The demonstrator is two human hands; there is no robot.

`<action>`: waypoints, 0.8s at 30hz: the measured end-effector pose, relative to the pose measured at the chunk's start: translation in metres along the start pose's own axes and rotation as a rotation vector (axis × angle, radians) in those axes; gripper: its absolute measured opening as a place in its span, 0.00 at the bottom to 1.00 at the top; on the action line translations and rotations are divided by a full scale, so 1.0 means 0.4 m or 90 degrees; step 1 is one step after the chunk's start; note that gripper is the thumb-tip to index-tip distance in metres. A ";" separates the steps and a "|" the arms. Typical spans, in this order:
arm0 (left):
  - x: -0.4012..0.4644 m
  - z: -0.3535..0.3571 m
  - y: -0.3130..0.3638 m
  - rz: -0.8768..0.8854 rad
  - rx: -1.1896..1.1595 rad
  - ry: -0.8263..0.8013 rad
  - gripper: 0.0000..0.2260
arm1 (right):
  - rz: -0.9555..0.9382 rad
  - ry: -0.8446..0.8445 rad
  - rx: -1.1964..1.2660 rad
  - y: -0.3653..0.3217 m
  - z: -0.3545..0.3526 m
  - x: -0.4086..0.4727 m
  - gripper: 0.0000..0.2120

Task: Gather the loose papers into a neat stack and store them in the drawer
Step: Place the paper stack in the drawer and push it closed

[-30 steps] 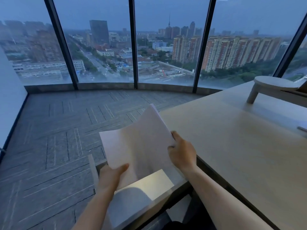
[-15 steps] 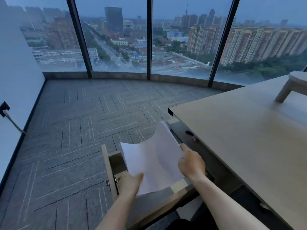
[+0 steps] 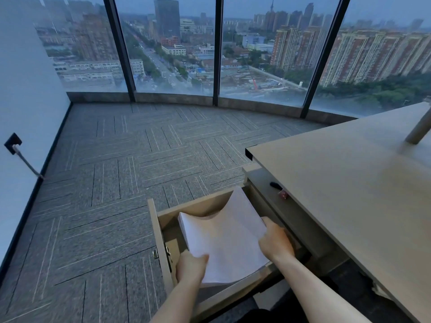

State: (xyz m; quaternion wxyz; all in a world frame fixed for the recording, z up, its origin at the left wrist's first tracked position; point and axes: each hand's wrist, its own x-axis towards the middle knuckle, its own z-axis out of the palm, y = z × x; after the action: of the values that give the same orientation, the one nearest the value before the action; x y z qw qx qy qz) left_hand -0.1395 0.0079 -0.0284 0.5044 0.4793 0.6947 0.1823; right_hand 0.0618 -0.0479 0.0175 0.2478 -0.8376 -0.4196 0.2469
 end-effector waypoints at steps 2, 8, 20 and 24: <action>0.009 0.007 -0.002 -0.013 -0.002 0.006 0.12 | 0.008 -0.004 0.010 0.010 0.006 0.009 0.15; 0.038 0.025 -0.012 -0.074 -0.055 0.030 0.11 | 0.026 -0.015 -0.001 0.027 0.021 0.038 0.13; 0.071 0.050 -0.031 -0.179 -0.153 0.052 0.11 | 0.076 -0.004 -0.035 0.039 0.043 0.106 0.14; 0.079 0.052 -0.032 -0.198 -0.187 0.038 0.07 | 0.076 0.012 -0.066 0.042 0.048 0.127 0.20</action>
State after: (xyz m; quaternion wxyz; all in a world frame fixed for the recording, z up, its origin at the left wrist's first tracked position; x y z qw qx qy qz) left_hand -0.1284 0.0240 -0.0632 0.5698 0.2823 0.7410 0.2158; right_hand 0.0863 -0.0110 -0.0179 0.1925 -0.8750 -0.3792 0.2313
